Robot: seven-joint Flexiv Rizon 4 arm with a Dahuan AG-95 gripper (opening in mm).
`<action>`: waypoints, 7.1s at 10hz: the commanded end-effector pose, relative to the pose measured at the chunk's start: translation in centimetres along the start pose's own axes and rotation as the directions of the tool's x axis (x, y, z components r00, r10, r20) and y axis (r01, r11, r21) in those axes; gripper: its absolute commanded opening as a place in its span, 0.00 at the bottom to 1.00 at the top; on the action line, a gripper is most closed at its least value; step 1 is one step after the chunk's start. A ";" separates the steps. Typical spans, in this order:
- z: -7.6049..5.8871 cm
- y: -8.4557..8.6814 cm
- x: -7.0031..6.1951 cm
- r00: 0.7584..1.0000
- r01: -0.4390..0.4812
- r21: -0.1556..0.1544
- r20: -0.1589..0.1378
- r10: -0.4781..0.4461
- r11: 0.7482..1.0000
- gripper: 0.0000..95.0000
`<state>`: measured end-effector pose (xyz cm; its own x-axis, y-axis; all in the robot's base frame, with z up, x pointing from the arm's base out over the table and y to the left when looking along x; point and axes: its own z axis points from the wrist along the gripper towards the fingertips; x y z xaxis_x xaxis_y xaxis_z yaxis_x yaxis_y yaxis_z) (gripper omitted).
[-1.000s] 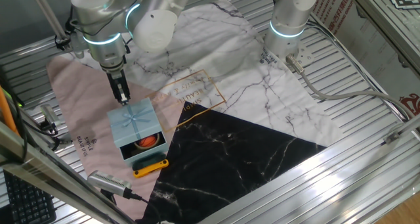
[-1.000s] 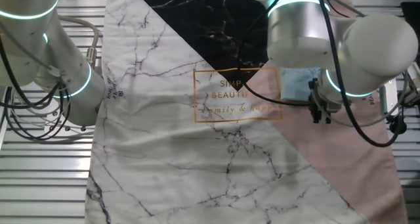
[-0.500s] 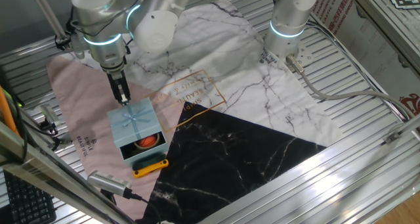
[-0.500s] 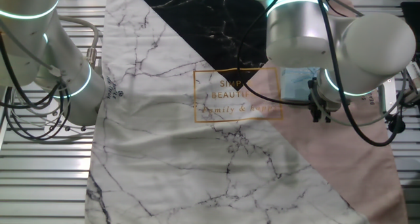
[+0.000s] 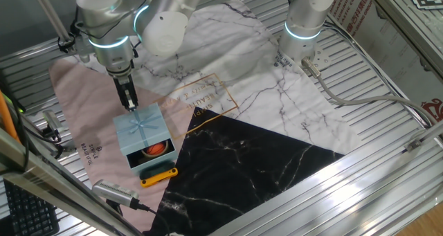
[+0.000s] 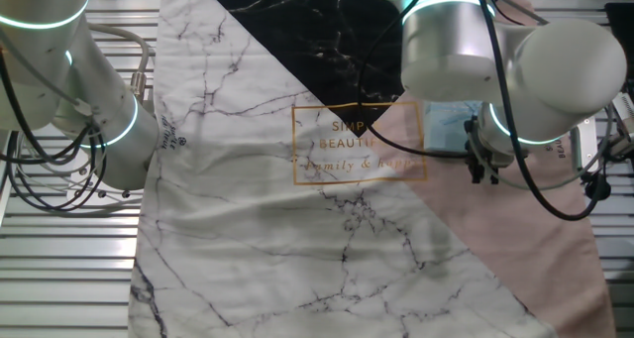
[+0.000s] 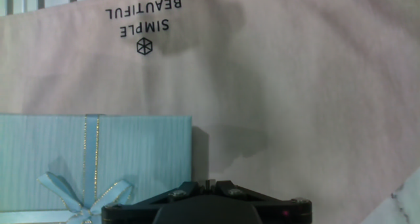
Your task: Slide the outer casing onto the gift box
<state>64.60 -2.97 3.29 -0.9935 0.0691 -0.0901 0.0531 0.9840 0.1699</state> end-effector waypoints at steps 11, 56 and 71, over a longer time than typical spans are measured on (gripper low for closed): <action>0.0 0.7 0.0 1.000 -0.008 0.003 -0.006 0.008 1.000 0.00; -2.3 5.4 0.7 0.996 -0.060 0.074 -0.055 0.064 0.995 0.00; -5.5 4.5 0.3 0.998 -0.008 0.140 -0.067 0.018 0.990 0.00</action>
<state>63.92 0.58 9.64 -0.9966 0.0788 -0.0223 0.0781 0.9964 0.0323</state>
